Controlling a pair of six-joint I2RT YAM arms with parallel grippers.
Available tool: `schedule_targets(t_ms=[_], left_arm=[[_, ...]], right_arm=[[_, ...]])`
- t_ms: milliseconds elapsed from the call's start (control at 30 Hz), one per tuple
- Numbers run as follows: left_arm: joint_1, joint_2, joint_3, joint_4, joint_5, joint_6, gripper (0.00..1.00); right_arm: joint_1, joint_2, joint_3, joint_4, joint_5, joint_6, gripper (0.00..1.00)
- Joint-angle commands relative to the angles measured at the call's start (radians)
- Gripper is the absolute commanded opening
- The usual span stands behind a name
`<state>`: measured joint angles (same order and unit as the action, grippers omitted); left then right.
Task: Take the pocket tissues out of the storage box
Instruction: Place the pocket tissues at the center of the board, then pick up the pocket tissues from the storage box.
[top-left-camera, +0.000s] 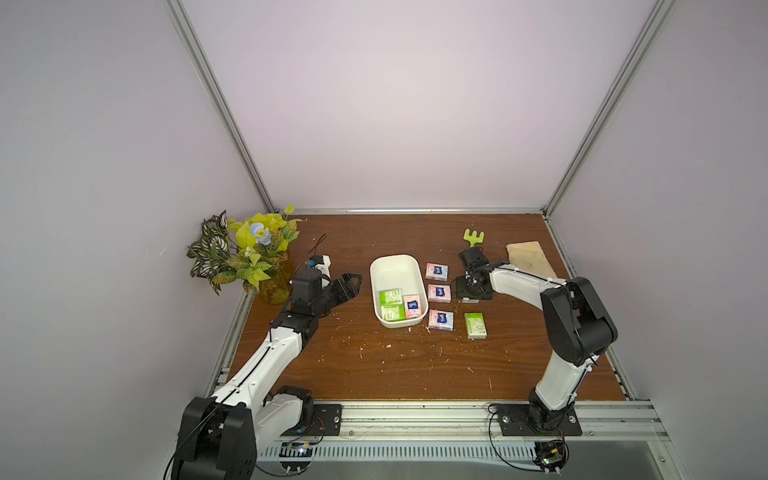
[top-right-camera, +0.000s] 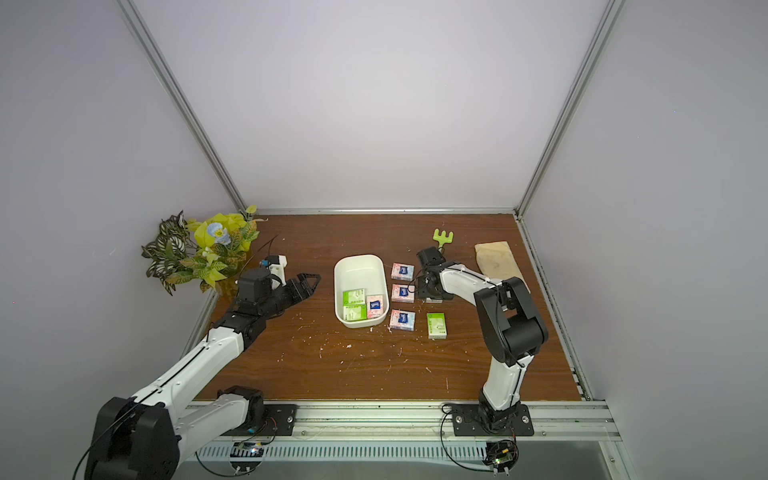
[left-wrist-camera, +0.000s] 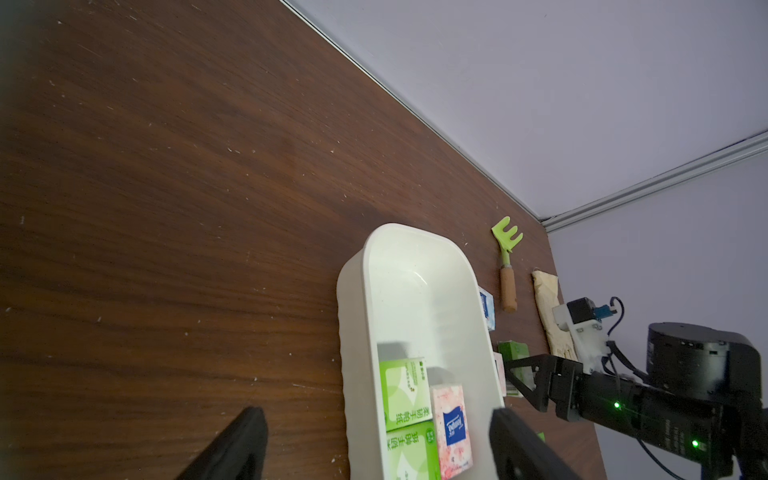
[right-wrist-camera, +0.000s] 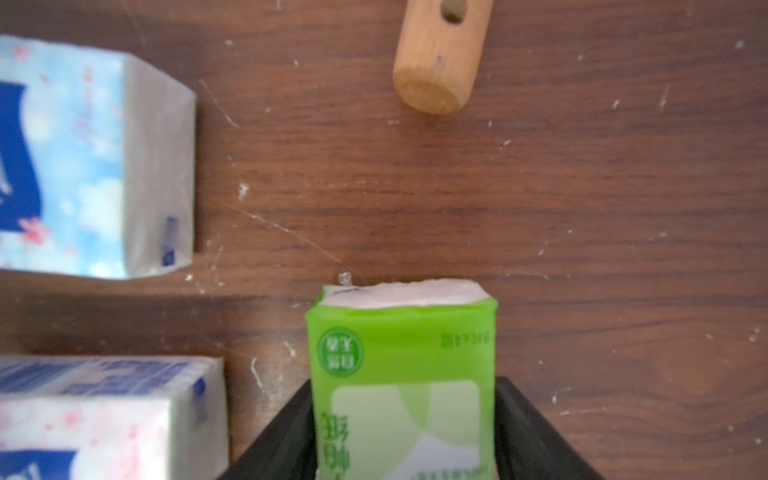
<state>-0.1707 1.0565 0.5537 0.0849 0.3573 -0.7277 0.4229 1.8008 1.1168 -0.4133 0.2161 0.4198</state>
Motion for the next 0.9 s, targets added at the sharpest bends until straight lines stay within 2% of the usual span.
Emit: schedule_targets(t_ms=[0,267,467,633,767,867], left_arm=[[0.011,-0.001,0.030,-0.011,-0.001,0.016,0.80],[0.011,0.029,0.027,0.010,0.027,-0.004,0.81],[0.013,0.067,0.009,0.063,0.074,-0.044,0.80],[0.013,0.063,0.001,0.053,0.074,-0.035,0.80],[0.014,0.041,-0.006,0.025,0.063,-0.017,0.80],[0.016,0.033,-0.014,0.025,0.057,-0.018,0.80]], right_arm=[[-0.004,-0.064,0.053,-0.060,0.050,-0.021,0.70],[0.022,-0.145,0.145,-0.119,0.038,-0.135,0.72],[0.031,-0.186,0.204,-0.079,-0.090,-0.289,0.72],[0.030,-0.275,0.165,0.080,-0.180,-0.386,0.74],[0.031,-0.370,0.044,0.299,-0.254,-0.514,0.74],[0.031,-0.444,-0.090,0.493,-0.311,-0.605,0.84]])
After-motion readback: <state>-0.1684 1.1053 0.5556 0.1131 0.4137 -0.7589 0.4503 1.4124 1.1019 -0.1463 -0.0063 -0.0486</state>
